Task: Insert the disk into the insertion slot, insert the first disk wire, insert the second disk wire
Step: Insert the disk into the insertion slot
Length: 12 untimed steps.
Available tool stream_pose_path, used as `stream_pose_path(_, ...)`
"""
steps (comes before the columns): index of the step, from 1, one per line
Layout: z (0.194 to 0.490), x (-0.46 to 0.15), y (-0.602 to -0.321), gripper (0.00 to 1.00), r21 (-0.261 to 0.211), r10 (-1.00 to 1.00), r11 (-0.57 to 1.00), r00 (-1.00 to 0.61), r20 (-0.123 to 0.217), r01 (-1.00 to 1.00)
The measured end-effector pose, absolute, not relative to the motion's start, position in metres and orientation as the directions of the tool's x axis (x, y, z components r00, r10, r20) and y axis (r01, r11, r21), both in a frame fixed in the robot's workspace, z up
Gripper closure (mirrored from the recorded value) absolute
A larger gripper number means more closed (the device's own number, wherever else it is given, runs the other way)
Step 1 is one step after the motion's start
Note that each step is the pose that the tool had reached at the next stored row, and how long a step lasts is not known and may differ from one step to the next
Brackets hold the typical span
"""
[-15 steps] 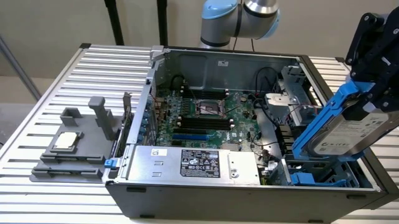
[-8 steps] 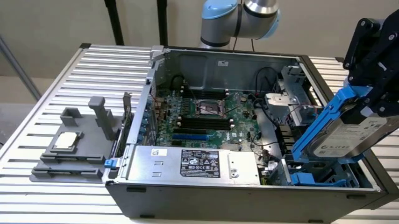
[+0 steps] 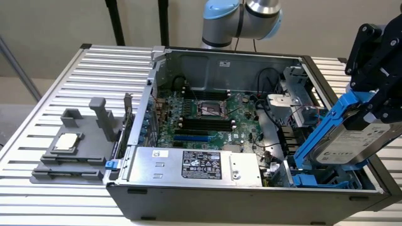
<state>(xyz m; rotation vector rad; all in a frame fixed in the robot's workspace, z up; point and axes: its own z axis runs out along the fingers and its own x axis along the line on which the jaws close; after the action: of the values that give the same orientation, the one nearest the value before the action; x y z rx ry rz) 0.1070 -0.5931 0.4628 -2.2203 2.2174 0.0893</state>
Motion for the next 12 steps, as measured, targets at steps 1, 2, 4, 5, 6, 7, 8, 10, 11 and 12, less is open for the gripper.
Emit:
stream_pose_path(1, 0.4623, 0.107, -0.5932, 0.67, 0.038, -0.999, -0.002, 0.001, -0.04, -0.999)
stream_pose_path(2, 0.4615, 0.107, -0.5933, 0.67, 0.038, -0.999, -0.002, 0.001, -0.039, -0.999)
stream_pose_path(4, 0.4598, 0.1069, -0.5933, 0.67, 0.038, -0.999, -0.002, 0.0, -0.038, -0.999)
stream_pose_path(5, 0.459, 0.1069, -0.5933, 0.67, 0.038, -0.999, -0.002, 0.0, -0.038, -0.999)
stream_pose_path(6, 0.4583, 0.1069, -0.5933, 0.67, 0.038, -0.999, -0.002, 0.0, -0.038, -0.999)
stream_pose_path(7, 0.4575, 0.1069, -0.5933, 0.67, 0.038, -0.999, -0.002, 0.001, -0.038, -0.999)
stream_pose_path(8, 0.4569, 0.1069, -0.5933, 0.67, 0.038, -0.999, -0.002, 0.001, -0.038, -0.999)
stream_pose_path(10, 0.4556, 0.1069, -0.5933, 0.67, 0.038, -0.999, -0.002, 0.0, -0.039, -0.999)
stream_pose_path(11, 0.455, 0.1068, -0.5933, 0.67, 0.038, -0.999, -0.002, 0.001, -0.038, -0.999)
stream_pose_path(12, 0.4546, 0.1068, -0.5933, 0.67, 0.038, -0.999, -0.002, 0.0, -0.038, -0.999)
